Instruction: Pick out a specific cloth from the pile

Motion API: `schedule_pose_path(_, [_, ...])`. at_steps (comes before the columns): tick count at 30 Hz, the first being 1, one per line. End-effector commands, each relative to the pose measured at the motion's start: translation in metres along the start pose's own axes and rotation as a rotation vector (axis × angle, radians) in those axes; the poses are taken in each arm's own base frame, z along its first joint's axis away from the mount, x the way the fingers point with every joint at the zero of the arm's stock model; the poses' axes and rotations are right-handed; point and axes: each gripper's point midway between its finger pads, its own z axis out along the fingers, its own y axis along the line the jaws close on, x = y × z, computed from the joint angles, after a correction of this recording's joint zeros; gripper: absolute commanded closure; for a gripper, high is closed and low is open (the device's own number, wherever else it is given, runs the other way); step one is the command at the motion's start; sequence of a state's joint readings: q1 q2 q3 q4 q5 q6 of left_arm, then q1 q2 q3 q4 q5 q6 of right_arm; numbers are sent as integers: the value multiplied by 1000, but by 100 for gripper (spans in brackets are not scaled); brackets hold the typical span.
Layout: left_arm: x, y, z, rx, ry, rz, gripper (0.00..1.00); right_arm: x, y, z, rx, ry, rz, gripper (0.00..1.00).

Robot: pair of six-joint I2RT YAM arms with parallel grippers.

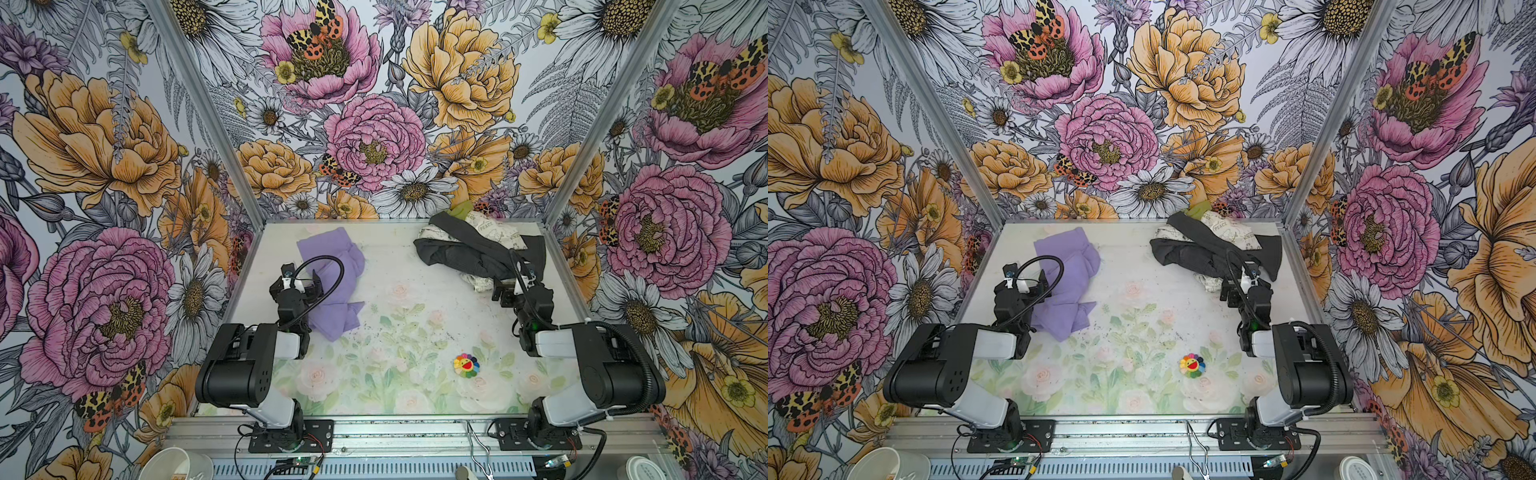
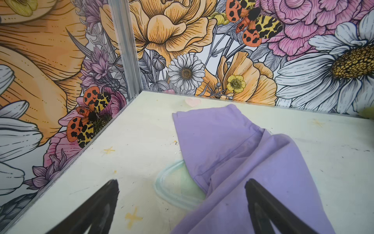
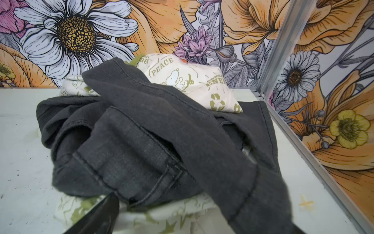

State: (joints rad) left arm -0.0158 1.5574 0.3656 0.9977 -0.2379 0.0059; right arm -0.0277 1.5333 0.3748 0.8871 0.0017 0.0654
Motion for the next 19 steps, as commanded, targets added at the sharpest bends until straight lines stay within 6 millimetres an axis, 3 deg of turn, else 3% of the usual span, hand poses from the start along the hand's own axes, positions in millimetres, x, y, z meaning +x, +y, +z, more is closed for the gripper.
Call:
schedule_pose_path(1, [7,1,0,9,33,-7,1,-3,1,3,-16,-1,-4,0])
schedule_pose_path(19, [6,-4,0,22,29,5,1,-2,2,3,-17,1,-5,1])
